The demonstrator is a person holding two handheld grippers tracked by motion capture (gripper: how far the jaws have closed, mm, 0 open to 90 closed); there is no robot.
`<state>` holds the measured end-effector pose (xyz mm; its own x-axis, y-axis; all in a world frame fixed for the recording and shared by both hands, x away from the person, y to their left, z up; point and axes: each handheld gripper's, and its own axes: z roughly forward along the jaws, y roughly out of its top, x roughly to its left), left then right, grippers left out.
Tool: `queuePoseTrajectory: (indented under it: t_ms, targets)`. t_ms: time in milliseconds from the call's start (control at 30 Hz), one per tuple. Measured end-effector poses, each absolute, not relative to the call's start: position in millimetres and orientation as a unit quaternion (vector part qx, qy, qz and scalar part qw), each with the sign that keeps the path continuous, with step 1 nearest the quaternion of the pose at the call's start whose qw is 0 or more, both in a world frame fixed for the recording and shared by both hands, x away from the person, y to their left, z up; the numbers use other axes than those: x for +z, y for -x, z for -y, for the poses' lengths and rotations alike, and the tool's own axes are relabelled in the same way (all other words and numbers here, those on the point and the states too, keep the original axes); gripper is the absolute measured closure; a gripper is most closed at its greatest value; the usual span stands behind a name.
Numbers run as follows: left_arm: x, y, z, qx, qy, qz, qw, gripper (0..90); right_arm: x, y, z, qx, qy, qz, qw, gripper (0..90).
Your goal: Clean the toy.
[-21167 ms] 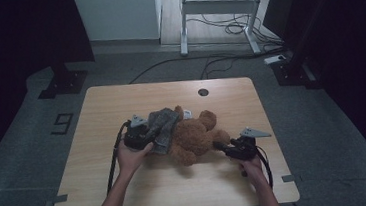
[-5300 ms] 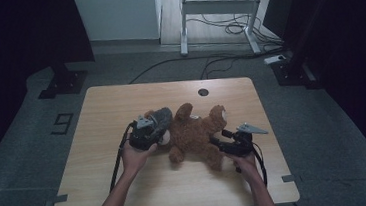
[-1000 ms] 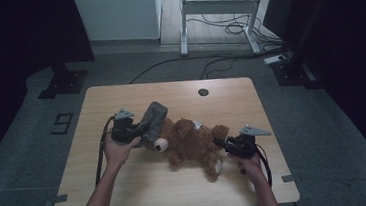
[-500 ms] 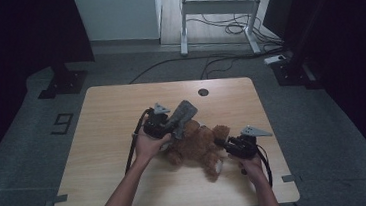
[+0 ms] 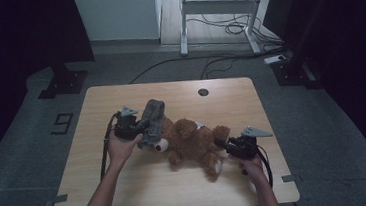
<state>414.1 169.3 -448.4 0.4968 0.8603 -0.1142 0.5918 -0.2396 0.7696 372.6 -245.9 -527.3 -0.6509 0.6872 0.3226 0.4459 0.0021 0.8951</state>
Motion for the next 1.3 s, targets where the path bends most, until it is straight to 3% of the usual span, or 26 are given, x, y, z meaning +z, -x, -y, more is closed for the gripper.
queuePoseTrajectory:
  t_ms: [267, 533, 700, 867, 1300]
  targets:
    - [-430, -404, -162, 0.186, -0.781, -0.447, 0.395, 78.9, -528, -373, 245, 0.578, -0.405, -0.7, 0.109, 65.2]
    - [-418, -394, -106, 0.141, -0.797, -0.389, 0.439, 78.8, -528, -372, 246, 0.578, -0.403, -0.701, 0.109, 65.2]
    - [-437, -396, -75, 0.15, -0.813, -0.38, 0.415, 78.6, -528, -372, 247, 0.577, -0.405, -0.701, 0.108, 65.2]
    - [-446, -405, -95, 0.165, -0.81, -0.408, 0.389, 78.6, -528, -371, 248, 0.578, -0.403, -0.701, 0.109, 65.1]
    - [-459, -411, -173, 0.152, -0.762, -0.474, 0.415, 78.5, -527, -369, 247, 0.578, -0.398, -0.704, 0.109, 65.0]
